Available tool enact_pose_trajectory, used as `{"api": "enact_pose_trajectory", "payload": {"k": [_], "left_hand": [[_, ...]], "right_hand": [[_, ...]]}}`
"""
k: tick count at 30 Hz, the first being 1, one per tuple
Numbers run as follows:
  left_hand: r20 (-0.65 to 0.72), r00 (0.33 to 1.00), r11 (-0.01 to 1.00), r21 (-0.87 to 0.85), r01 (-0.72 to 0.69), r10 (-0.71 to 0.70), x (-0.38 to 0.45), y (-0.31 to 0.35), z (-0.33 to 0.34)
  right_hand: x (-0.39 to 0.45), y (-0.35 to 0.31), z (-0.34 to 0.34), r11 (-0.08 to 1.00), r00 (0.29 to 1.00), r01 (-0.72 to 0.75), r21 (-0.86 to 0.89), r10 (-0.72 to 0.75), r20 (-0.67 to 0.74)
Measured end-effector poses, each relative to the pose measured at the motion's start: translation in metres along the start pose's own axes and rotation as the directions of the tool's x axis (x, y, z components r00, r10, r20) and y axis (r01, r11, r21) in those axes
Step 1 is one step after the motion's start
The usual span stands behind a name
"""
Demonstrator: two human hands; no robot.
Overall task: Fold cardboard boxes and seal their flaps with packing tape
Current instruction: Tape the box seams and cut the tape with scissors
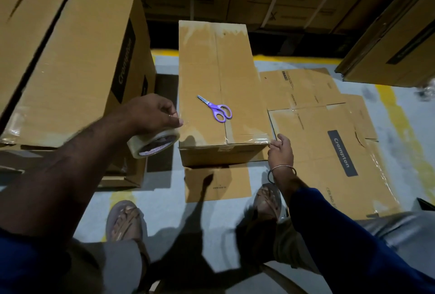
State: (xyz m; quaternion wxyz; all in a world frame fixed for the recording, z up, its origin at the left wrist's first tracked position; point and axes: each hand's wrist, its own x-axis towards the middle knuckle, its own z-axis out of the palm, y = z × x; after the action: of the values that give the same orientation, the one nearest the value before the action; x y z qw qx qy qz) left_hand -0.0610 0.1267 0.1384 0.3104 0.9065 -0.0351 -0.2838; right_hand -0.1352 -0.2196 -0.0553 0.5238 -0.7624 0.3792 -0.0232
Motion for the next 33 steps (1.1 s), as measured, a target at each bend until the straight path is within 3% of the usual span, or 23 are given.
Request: {"api": "enact_pose_trajectory", "payload": {"k": [4,10,12,16,18,21,24,28,33], "left_hand": [[0.006,1.0,1.0,0.003,-0.007,0.007,-0.001,0.003,0.003],[0.013,1.0,1.0,0.003,-0.008,0.008,0.001,-0.005,0.002],[0.02,1.0,1.0,-0.016,0.003,-0.002,0.004,-0.008,0.004],[0.032,0.998,0.996,-0.068,0.05,-0.047,0.01,-0.015,0.014],[0.019,0.996,0.991,-0.109,0.083,-0.082,0.013,-0.018,0.02],[-0.007,0.989,0.96,-0.241,0.143,-0.149,0.017,-0.023,0.032],[-0.043,0.97,0.893,-0.403,0.202,-0.238,0.02,-0.027,0.045],[-0.097,0.943,0.849,-0.471,0.239,-0.319,0.022,-0.035,0.061],[-0.131,0.908,0.809,-0.517,0.279,-0.398,0.023,-0.037,0.079]], "right_hand": [[0.007,0.003,0.008,0.999,0.991,0.0,0.039,-0.005,0.134],[0.01,-0.01,0.008,0.98,0.964,0.009,-0.198,0.044,0.263],[0.013,-0.008,0.005,0.976,0.97,0.019,-0.219,0.035,0.24],[0.01,-0.019,-0.002,0.998,0.996,0.028,0.051,-0.032,0.079],[0.006,-0.03,-0.005,0.993,0.998,0.061,0.102,-0.064,0.026],[0.005,-0.039,-0.001,0.99,0.99,0.133,0.042,-0.131,-0.045],[0.005,-0.044,0.004,0.941,0.944,0.32,-0.105,-0.327,-0.049],[0.002,-0.057,0.02,0.822,0.841,0.539,-0.184,-0.538,0.061],[-0.004,-0.084,0.061,0.666,0.771,0.637,-0.388,-0.553,0.316]]}}
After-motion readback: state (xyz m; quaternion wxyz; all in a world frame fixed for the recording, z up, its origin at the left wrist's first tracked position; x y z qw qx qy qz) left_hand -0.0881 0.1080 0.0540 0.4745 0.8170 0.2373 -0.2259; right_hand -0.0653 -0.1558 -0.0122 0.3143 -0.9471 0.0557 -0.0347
